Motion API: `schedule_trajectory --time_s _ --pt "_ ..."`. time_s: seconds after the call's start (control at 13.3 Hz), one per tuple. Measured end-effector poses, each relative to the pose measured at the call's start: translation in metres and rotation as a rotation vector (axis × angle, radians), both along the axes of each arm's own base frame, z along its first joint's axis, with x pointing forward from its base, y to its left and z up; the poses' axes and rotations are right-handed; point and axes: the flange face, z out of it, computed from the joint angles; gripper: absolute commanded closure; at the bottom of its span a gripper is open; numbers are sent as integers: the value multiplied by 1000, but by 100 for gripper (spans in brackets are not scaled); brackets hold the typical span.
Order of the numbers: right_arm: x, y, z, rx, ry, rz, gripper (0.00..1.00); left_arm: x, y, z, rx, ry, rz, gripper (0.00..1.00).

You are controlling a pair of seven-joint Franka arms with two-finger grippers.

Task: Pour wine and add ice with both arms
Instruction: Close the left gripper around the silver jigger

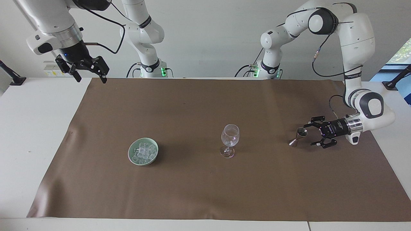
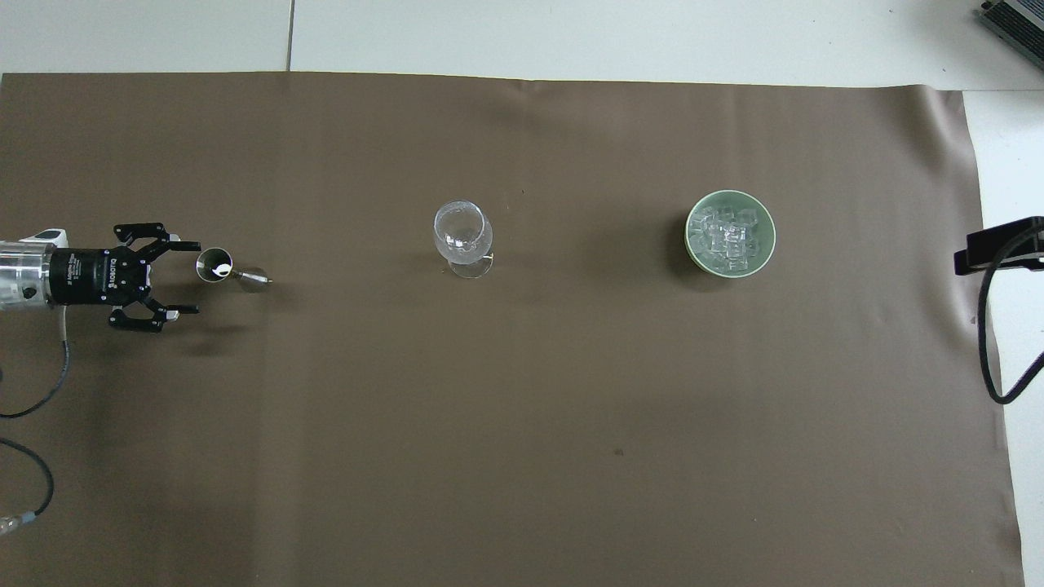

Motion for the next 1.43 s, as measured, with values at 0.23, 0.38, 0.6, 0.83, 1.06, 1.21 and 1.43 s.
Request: schedule_trajectory --time_s 0.23,0.38,0.6,0.83,1.06,1.21,1.43 --pt "0 0 0 0 0 0 0 -4 -6 -10 -26 -18 30 0" --pt "0 0 0 0 0 0 0 -6 -9 -16 -33 -29 46 0" --pt "0 0 0 0 0 0 0 -10 -17 -25 -60 -38 76 0" --pt "0 0 0 0 0 0 0 -8 -26 -27 -82 -42 91 0" --pt "0 0 0 0 0 0 0 -4 -36 -26 -96 -46 100 0" --pt "0 0 0 0 0 0 0 -3 -41 -26 -99 -46 98 0" --pt "0 0 0 0 0 0 0 -3 -42 -26 -98 -46 97 5"
